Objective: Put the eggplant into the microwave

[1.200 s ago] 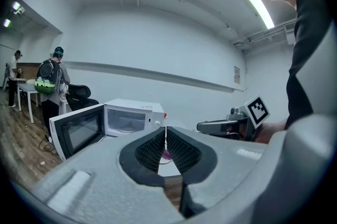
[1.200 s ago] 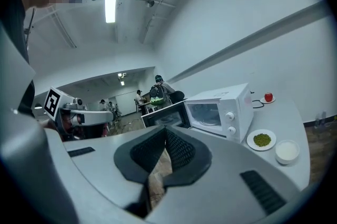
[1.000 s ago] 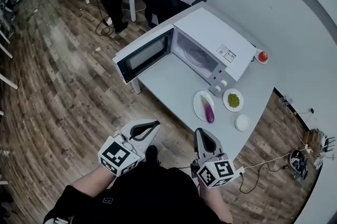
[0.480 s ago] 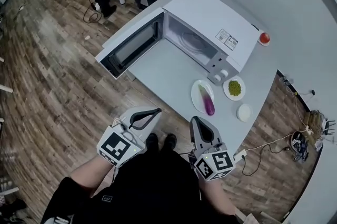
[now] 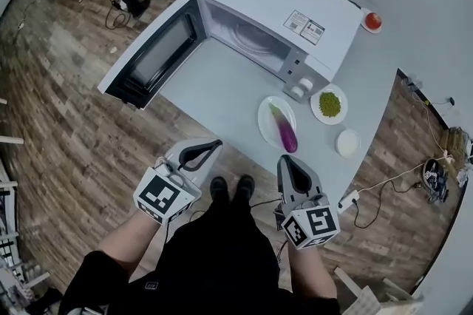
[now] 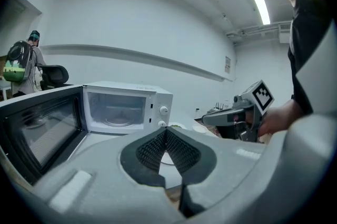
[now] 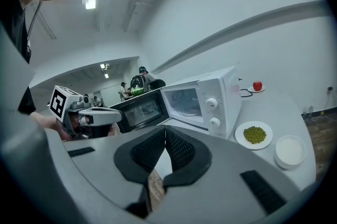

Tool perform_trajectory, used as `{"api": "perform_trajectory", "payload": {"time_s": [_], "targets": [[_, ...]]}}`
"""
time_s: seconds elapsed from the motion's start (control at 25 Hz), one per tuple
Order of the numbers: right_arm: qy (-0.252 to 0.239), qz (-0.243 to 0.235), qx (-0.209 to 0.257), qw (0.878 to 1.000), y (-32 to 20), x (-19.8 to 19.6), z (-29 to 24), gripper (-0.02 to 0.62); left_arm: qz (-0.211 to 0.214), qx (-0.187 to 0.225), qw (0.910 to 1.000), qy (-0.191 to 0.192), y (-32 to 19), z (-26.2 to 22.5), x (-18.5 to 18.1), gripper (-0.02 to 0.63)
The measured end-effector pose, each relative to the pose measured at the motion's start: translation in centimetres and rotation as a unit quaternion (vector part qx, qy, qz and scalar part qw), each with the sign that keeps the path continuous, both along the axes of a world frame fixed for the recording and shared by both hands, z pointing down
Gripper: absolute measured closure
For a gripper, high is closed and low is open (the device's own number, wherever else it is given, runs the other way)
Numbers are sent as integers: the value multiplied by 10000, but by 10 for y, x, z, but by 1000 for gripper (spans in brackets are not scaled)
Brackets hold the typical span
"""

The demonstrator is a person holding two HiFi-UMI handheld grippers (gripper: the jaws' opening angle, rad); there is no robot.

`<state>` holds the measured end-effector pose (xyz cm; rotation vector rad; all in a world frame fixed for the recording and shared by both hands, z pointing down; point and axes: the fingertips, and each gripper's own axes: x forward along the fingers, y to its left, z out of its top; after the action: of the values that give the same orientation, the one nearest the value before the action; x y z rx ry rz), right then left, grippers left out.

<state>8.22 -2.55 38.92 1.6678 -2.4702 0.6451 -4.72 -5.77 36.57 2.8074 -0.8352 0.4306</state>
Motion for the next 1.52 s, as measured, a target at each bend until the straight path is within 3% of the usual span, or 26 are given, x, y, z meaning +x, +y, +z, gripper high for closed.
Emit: {"api": "perform_trajectory", "payload": {"time_s": [0.36,0.64,0.88,1.2,1.36,1.52], "targets": [[-33,157,-156,9998,4,20,43,580,444,-57,9988,-186,-13,53,35,598],[-116,160,-230,9995,-5,25,80,580,723,44,9954,-633,-26,99,55,598],[-123,137,-231,9996,-13,30,95,580,1211,225,9841,-1279,-30,142,73,597],[-178,264,-280,9991,-16,39,108,580,2240,654,9503,-2062,-24,184,98,590],[-186,329,-319,9988,-13,45,112,580,2550,952,9291,-2505,-24,200,106,513],[-197,419,-348,9983,-10,52,116,580,2788,1131,9135,-2739,-26,210,112,488]]}}
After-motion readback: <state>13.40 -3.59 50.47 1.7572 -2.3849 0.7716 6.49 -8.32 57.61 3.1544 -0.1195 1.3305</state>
